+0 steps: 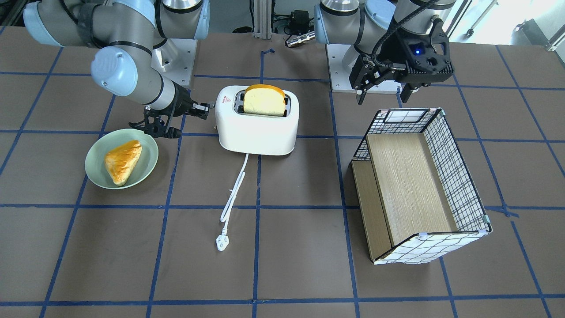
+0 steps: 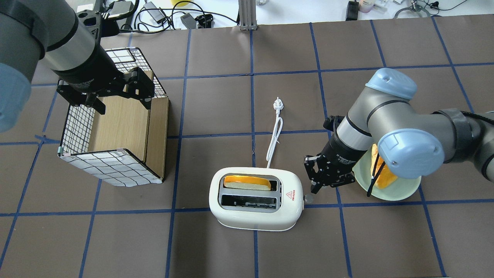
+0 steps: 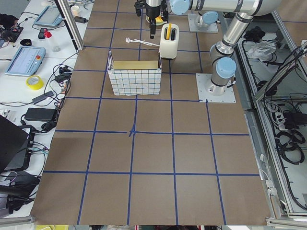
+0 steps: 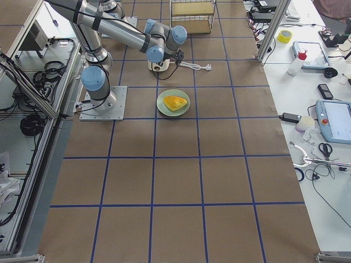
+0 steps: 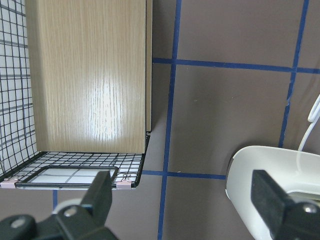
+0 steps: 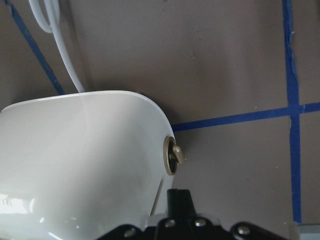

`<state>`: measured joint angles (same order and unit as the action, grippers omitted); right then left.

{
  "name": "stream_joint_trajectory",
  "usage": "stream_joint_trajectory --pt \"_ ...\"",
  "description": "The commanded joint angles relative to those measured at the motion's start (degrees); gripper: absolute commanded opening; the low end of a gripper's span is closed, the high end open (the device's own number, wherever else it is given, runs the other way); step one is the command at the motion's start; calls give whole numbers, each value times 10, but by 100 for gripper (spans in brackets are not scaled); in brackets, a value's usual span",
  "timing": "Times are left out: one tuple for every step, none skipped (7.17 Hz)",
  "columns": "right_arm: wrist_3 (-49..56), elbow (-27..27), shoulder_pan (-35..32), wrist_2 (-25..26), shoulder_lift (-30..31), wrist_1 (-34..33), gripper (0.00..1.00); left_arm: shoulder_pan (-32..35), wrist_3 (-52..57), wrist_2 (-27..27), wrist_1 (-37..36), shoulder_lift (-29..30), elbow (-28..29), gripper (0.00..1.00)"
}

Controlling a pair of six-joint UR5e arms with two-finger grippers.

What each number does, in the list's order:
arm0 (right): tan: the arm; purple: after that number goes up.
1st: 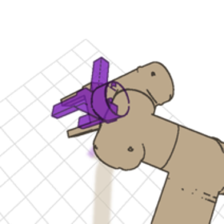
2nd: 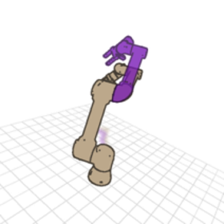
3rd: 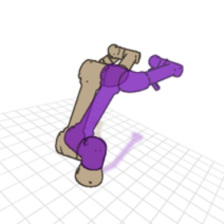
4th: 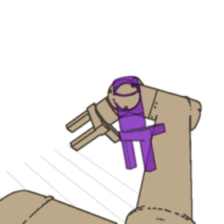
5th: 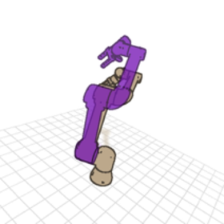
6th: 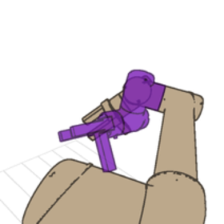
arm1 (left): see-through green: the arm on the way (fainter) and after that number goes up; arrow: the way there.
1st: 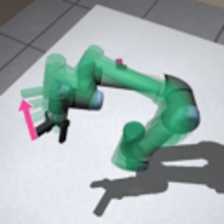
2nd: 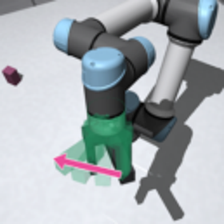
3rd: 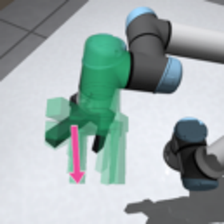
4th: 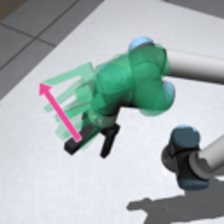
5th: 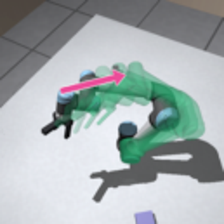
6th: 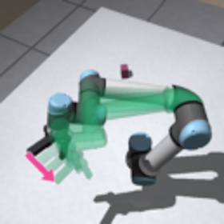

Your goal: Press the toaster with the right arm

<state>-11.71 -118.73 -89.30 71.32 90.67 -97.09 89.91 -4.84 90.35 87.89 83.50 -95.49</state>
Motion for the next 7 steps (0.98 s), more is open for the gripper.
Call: stream_joint_trajectory --pt "-9 38 0 6 30 18 0 0 0 0 0 0 0 100" --pt "-10 55 0 23 44 25 0 0 0 0 0 0 0 100" --pt "-10 79 0 35 52 34 0 0 0 0 0 1 0 100" --pt "-10 107 0 50 56 42 0 0 0 0 0 0 0 100" --pt "-3 143 0 78 56 43 8 0 0 0 0 0 0 100" --pt "8 179 -1 103 53 43 35 0 0 0 0 0 0 100" --pt "29 207 -1 128 47 42 77 0 0 0 0 0 0 100"
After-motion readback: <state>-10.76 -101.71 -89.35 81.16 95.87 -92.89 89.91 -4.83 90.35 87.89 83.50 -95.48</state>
